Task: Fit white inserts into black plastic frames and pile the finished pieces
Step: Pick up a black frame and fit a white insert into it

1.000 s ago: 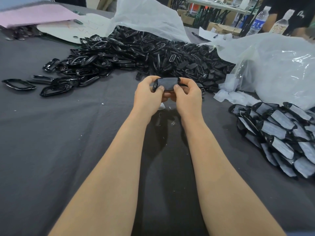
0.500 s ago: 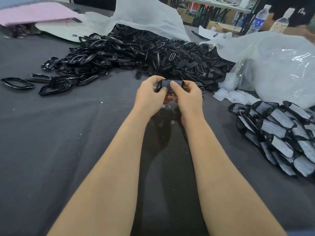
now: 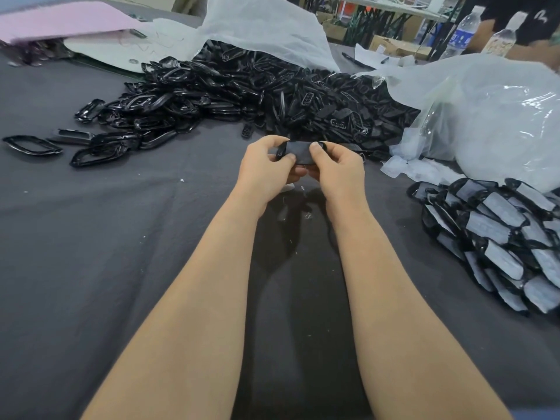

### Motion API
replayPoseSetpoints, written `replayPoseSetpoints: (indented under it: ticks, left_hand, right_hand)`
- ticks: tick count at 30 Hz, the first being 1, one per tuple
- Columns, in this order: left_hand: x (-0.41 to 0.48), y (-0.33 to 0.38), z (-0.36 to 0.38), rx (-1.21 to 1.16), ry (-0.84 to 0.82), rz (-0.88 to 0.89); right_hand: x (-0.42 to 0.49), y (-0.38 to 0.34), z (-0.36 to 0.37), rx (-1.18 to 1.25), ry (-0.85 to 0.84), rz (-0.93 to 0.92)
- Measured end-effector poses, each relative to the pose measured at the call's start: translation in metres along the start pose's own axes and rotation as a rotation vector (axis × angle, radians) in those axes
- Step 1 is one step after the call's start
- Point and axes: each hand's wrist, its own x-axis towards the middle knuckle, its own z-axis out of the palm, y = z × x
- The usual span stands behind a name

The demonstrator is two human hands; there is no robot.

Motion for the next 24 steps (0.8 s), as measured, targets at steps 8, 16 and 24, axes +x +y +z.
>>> replayPoseSetpoints:
  ticks: [8,16,24]
  left_hand:
    - [0.0001,-0.0007,-0.0004,-0.046,0.010,-0.018]
    - [-0.0005,-0.0008,0.0001,-0.042,0.047,-0.020]
    - [-0.0035,0.0002,-0.0022,-0.018,0.098,0.029]
  right_hand:
    - [-0.0019,0.0012,0.0001,-0.040,0.016,-0.029]
    - [-0.0021,0.0020,0.0010,-0.063,0.033,-0.059]
    - [-0.0053,-0.0017,0.0020,-0.044,-0.012,-0.046]
